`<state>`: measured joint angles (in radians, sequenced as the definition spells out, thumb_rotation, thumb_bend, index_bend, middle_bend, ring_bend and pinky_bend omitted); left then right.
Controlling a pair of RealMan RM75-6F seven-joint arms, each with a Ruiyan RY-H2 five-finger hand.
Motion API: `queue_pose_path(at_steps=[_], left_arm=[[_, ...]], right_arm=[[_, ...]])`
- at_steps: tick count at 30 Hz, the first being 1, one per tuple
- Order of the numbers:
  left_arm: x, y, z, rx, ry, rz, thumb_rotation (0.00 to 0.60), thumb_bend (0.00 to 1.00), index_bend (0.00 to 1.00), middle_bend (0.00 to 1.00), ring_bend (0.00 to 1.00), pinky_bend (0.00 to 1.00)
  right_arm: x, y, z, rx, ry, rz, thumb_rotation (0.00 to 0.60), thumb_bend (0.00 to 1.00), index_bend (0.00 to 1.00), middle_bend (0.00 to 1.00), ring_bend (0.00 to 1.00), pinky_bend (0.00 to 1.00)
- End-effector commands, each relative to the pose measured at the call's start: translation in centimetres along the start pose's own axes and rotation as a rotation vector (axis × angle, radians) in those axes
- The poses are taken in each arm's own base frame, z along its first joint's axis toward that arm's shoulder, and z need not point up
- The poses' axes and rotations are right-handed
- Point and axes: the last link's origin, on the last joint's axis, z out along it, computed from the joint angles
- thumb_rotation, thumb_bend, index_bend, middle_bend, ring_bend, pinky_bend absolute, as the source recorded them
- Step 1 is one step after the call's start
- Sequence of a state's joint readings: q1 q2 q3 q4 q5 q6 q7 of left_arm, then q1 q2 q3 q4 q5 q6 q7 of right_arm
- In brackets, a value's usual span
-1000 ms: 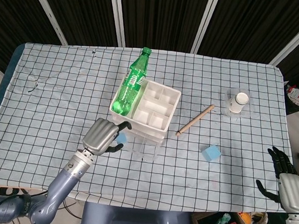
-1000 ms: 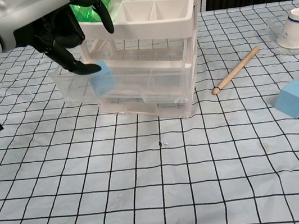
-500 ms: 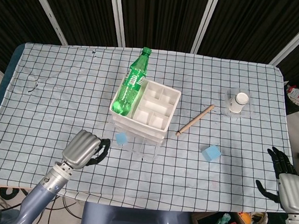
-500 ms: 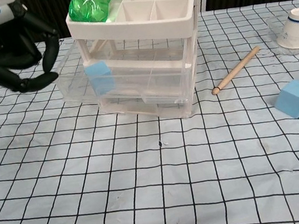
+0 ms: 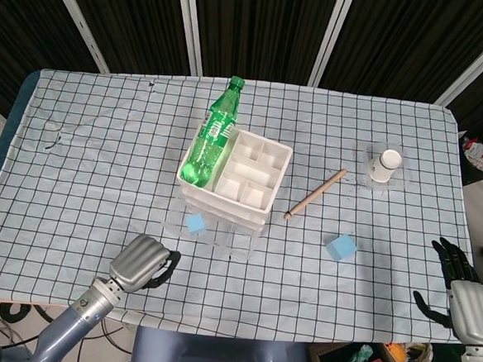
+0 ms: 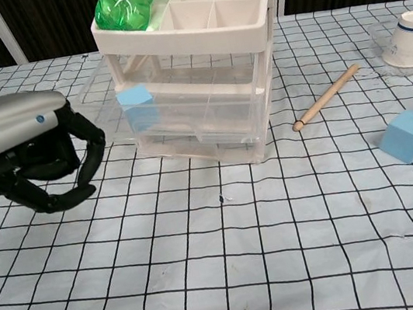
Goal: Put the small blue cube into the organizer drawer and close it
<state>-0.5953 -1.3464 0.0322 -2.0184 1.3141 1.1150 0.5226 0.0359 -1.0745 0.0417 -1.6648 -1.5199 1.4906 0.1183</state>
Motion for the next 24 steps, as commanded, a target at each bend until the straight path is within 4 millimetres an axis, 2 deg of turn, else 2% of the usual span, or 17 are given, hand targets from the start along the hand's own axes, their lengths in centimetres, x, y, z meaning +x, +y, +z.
queue_pose_path(at_steps=[1,7,13,24], left_arm=[[-0.7,0.1,0.5,0.002,-0.026,0.013,0.600,0.42,0.69,1.00,1.00,0.93],[-1.9,0.2,1.7,0.014,-0.059,0.020,0.600,0.42,0.68,1.00,1.00,0.93],[-2.8,0.8,3.9,0.017,-0.073,0.025,0.600,0.42,0.67,1.00,1.00,0.93],[-3.2,2.3,7.5,0.037,-0.045,-0.017,0.600,0.42,0.64,1.00,1.00,0.93]], right_arm=[[0.0,0.0,0.0,0.000,0.000,0.001,0.600,0.26,0.02,0.00,0.00,0.18],[0.0,0.0,0.0,0.000,-0.003,0.002,0.600,0.26,0.02,0.00,0.00,0.18],[0.0,0.0,0.0,-0.001,-0.002,0.005,0.600,0.26,0.02,0.00,0.00,0.18],[0.0,0.0,0.1,-0.003,-0.004,0.011,0.600,0.26,0.02,0.00,0.00,0.18]])
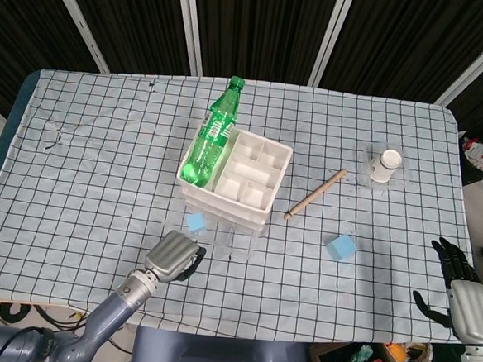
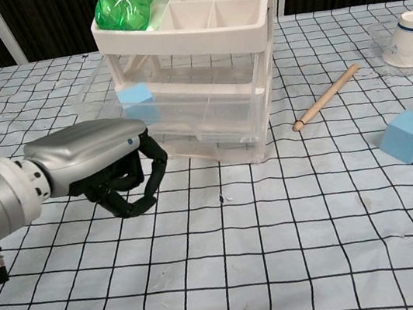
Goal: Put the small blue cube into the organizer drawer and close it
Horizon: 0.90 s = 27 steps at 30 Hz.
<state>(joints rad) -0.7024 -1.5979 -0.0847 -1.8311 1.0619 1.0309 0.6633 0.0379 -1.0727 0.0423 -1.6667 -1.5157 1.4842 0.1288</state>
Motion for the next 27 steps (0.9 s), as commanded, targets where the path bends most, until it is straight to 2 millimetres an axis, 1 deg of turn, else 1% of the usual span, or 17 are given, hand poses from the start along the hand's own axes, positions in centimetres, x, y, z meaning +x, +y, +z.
queue_pose_path(at_steps=[1,10,15,23,27], left_arm=[[0.2,0.5,1.1,0.010,0.016,-0.032,0.600,0.42,0.64,1.00,1.00,0.93],[0.7,1.4,3.0,0.015,0.063,-0.049,0.600,0.42,0.64,1.00,1.00,0.93],[0.6,1.7,4.0,0.027,0.064,-0.075,0.600,0.42,0.64,1.00,1.00,0.93],[0.7,3.4,5.6,0.013,0.088,-0.097,0.600,0.42,0.63,1.00,1.00,0.93],[1.1,3.7,6.3,0.019,0.110,-0.090,0.600,0.42,0.63,1.00,1.00,0.93]], right_arm=[[0.0,0.0,0.0,0.000,0.000,0.000,0.600,0.26,0.02,0.00,0.00,0.18],[0.0,0.0,0.0,0.000,-0.002,0.000,0.600,0.26,0.02,0.00,0.00,0.18],[0.0,0.0,0.0,0.003,-0.003,-0.002,0.600,0.26,0.02,0.00,0.00,0.18],[0.0,-0.1,-0.1,0.005,-0.005,-0.001,0.600,0.26,0.02,0.00,0.00,0.18],[0.0,0.0,-0.1,0.004,-0.004,0.002,0.600,0.26,0.02,0.00,0.00,0.18]])
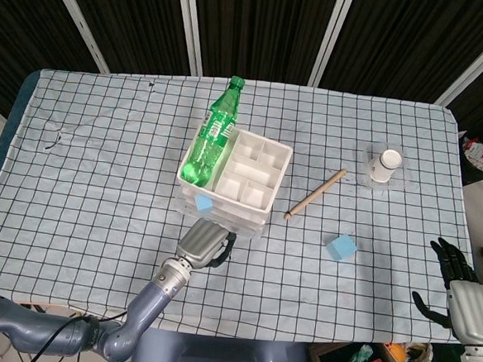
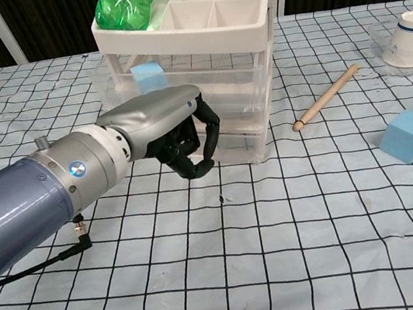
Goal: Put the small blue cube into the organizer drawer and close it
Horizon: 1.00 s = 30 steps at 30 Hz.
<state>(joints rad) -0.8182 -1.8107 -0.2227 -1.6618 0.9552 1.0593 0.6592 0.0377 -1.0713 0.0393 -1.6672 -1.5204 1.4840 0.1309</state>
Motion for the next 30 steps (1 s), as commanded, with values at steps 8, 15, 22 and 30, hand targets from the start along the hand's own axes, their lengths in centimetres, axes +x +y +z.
queue_pose_path(at_steps=[8,15,22,30], left_arm=[[1.0,0.0,2.0,0.042,0.040,0.025,0.600,0.42,0.63,1.00,1.00,0.93],[1.3,-0.6,2.7,0.071,0.042,0.048,0.600,0.42,0.63,1.00,1.00,0.93],[1.7,-0.7,3.4,0.081,0.058,0.039,0.600,0.42,0.63,1.00,1.00,0.93],[1.8,-0.8,3.3,0.094,0.054,0.044,0.600,0.42,0.63,1.00,1.00,0.93]], right_arm=[[0.0,0.0,0.0,0.004,0.002,0.002,0.600,0.26,0.02,0.00,0.00,0.18],[0.0,-0.1,0.0,0.003,0.003,0.003,0.600,0.26,0.02,0.00,0.00,0.18],[0.0,-0.1,0.0,0.005,0.003,0.001,0.600,0.26,0.02,0.00,0.00,0.18],[0.1,0.0,-0.1,0.004,0.001,0.003,0.600,0.26,0.03,0.00,0.00,0.18]])
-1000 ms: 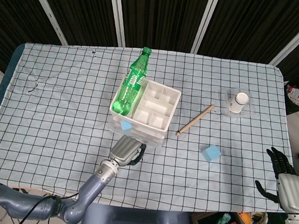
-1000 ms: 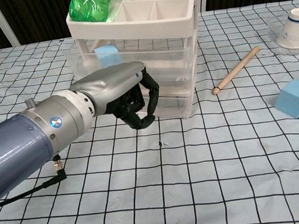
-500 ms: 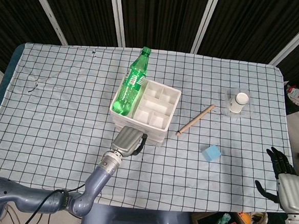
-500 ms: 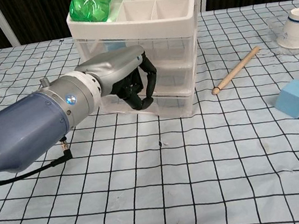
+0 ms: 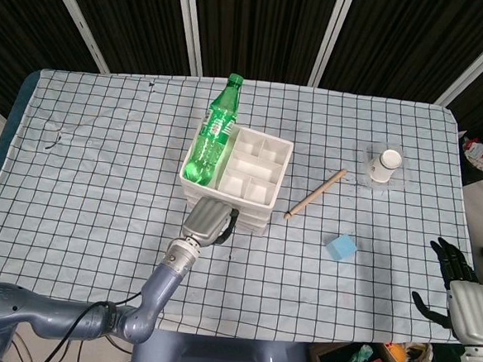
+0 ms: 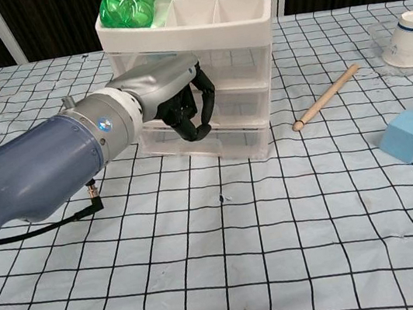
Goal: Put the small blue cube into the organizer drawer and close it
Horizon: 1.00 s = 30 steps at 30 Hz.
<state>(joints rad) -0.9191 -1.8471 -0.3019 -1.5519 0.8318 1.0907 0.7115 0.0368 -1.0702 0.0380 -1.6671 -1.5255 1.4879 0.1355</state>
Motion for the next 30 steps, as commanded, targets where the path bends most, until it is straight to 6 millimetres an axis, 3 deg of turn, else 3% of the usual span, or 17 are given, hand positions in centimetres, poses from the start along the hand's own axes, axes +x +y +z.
queue_pose_path(at_steps=[1,7,12,15,18,21,23,26,30], left_arm=[[0.0,-0.2,-0.4,0.001,-0.004,0.006,0.600,0.42,0.63,1.00,1.00,0.93],[0.6,-1.9,-3.0,-0.009,0.004,0.027,0.600,0.42,0.62,1.00,0.99,0.93],[2.4,-4.8,-6.2,0.007,0.028,0.054,0.600,0.41,0.61,0.99,0.95,0.89],[3.6,-6.9,-8.3,0.035,0.044,0.073,0.600,0.41,0.57,0.93,0.89,0.82],[4.8,-9.6,-11.5,0.079,0.060,0.103,0.600,0.38,0.48,0.81,0.78,0.71],[5.5,-11.4,-13.9,0.101,0.077,0.141,0.600,0.32,0.34,0.58,0.59,0.50],[5.8,-13.4,-16.8,0.145,0.092,0.178,0.600,0.24,0.17,0.32,0.33,0.30],[5.8,-14.7,-18.8,0.176,0.096,0.192,0.600,0.15,0.03,0.08,0.09,0.07],[5.9,-16.9,-21.6,0.226,0.140,0.216,0.600,0.09,0.00,0.00,0.00,0.00]], right_arm=[[0.0,0.0,0.0,0.000,0.000,0.000,0.600,0.26,0.03,0.00,0.00,0.18],[0.1,0.0,0.0,0.000,0.000,0.002,0.600,0.26,0.03,0.00,0.00,0.18],[0.2,0.1,0.0,-0.006,0.003,0.007,0.600,0.26,0.03,0.00,0.00,0.18],[0.1,0.1,0.1,-0.005,0.002,0.002,0.600,0.26,0.03,0.00,0.00,0.18],[0.1,0.1,0.1,-0.004,0.005,-0.002,0.600,0.26,0.03,0.00,0.00,0.18],[0.1,0.0,0.0,-0.003,0.009,-0.003,0.600,0.26,0.03,0.00,0.00,0.18],[0.1,0.0,0.0,-0.002,0.011,-0.010,0.600,0.26,0.03,0.00,0.00,0.18],[0.1,0.0,0.0,-0.002,0.012,-0.014,0.600,0.26,0.03,0.00,0.00,0.18],[0.1,0.0,0.0,0.004,0.016,-0.025,0.600,0.26,0.03,0.00,0.00,0.18]])
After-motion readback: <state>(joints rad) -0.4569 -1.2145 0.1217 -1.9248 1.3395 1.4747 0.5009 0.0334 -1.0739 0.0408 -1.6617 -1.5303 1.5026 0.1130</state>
